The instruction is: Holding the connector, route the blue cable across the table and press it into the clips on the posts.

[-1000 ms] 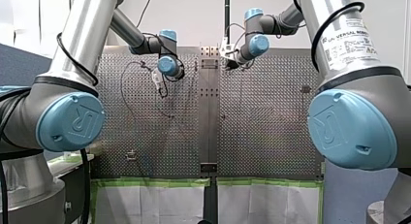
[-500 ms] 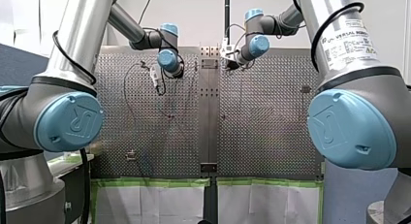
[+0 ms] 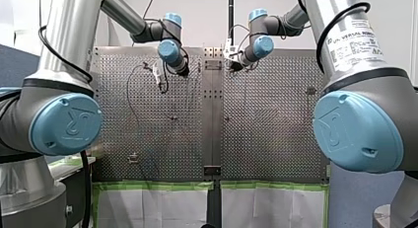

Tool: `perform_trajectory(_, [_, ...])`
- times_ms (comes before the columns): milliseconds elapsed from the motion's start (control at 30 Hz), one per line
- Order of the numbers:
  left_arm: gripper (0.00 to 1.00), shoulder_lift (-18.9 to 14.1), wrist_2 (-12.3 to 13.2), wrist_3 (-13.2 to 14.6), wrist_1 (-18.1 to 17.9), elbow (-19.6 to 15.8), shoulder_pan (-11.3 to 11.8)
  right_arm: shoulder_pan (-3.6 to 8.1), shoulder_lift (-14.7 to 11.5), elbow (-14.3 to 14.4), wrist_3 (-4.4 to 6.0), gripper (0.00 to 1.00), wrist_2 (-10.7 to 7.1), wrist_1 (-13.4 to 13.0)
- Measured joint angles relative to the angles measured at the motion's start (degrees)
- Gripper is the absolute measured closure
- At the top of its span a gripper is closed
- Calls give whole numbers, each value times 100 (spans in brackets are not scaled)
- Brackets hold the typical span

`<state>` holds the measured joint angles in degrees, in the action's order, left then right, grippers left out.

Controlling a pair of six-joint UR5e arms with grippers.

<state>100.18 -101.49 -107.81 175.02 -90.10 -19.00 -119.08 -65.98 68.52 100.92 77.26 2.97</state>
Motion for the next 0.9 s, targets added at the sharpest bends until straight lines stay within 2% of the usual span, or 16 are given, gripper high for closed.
perform_trajectory(167, [0, -281, 220, 2, 57, -199, -112, -4, 0, 0, -6, 100, 0, 6])
perform_trajectory(300, [0, -465, 202, 49, 15, -237, -276, 5, -2, 0, -8, 100, 0, 10])
perform_trajectory(567, [0, -470, -214, 64, -330, -122, -739, 33, -44, 0, -9, 100, 0, 19])
perform_trajectory(900, [0, -76, -672, 259, -152, 314, -1271, 101, -101, 0, 5, 100, 0, 42])
